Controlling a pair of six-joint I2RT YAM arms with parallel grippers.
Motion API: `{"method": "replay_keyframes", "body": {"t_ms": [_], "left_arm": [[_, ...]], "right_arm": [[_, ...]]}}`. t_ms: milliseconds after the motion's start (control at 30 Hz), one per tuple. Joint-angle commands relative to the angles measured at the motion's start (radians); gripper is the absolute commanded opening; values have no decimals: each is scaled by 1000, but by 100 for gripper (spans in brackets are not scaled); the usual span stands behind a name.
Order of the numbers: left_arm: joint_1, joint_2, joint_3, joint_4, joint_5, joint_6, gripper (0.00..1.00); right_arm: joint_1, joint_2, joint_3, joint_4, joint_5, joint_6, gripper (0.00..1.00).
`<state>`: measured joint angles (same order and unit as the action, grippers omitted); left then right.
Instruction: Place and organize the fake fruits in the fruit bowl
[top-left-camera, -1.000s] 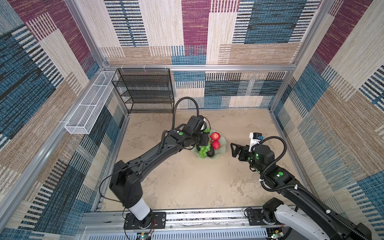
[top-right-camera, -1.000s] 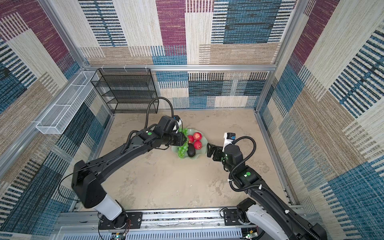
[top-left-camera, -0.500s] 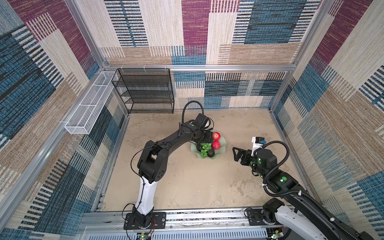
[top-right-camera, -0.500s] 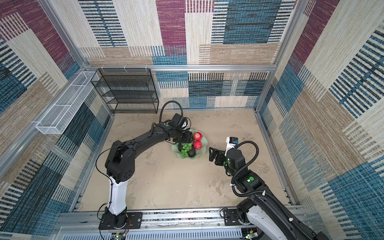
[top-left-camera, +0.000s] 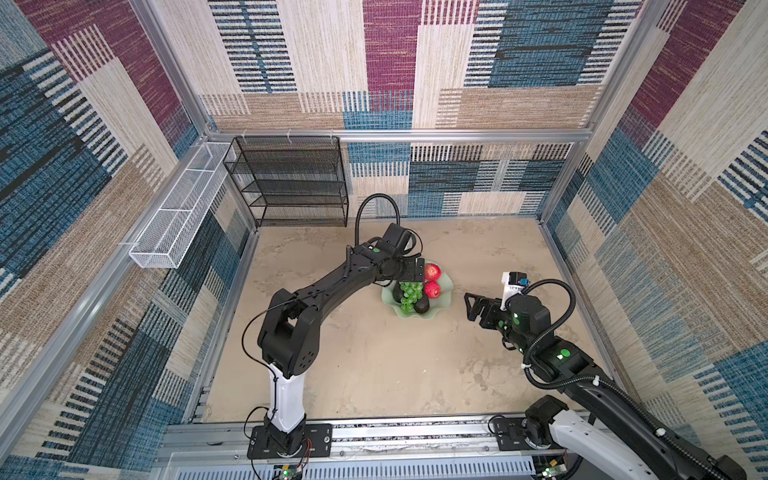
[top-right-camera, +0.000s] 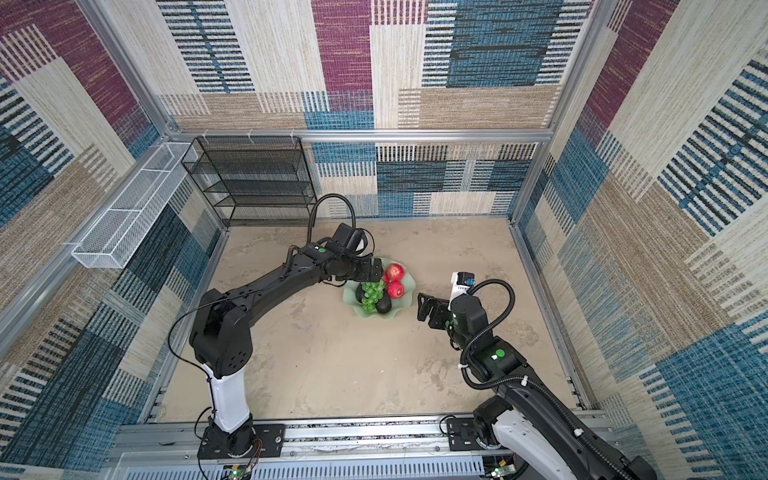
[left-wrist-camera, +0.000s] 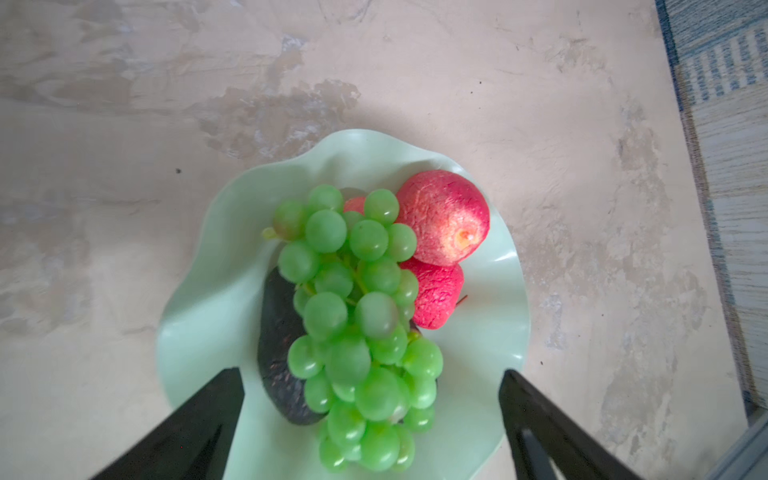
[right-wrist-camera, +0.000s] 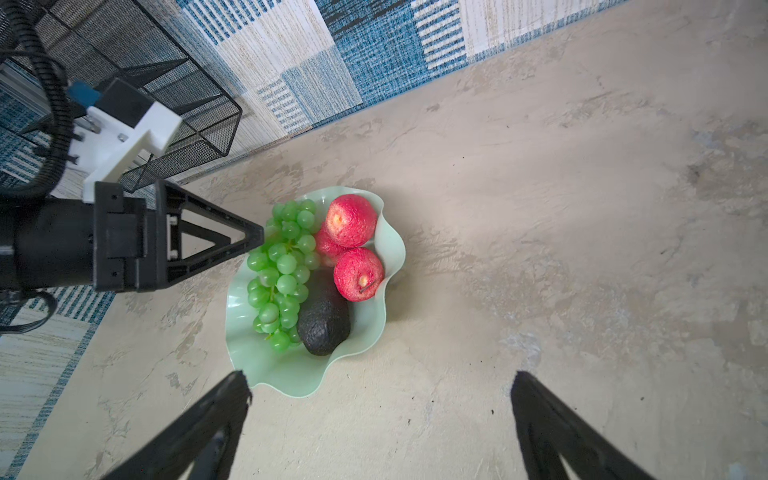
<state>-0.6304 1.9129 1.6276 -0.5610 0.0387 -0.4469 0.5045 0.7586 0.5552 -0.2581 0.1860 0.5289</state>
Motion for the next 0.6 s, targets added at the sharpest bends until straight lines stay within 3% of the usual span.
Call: {"method": "replay_keyframes", "body": {"t_ms": [0, 133, 300, 400, 567], "left_arm": [[1, -86, -61, 30, -156, 59, 99], [16, -323, -298, 178, -347, 111, 99], [107, -692, -787, 580, -464, 222, 99], [181, -864, -1013, 717, -515, 247, 99], [185, -965, -1259, 1048, -679, 412, 99]], "right_arm": [[1, 4, 11, 26, 20, -17, 100], [1, -10, 7, 53, 66, -83, 100], [-8, -29, -56, 196, 151, -191, 100], [-47, 20, -65, 258, 212, -231, 100], [-207, 148, -96, 445, 171, -281, 100]]}}
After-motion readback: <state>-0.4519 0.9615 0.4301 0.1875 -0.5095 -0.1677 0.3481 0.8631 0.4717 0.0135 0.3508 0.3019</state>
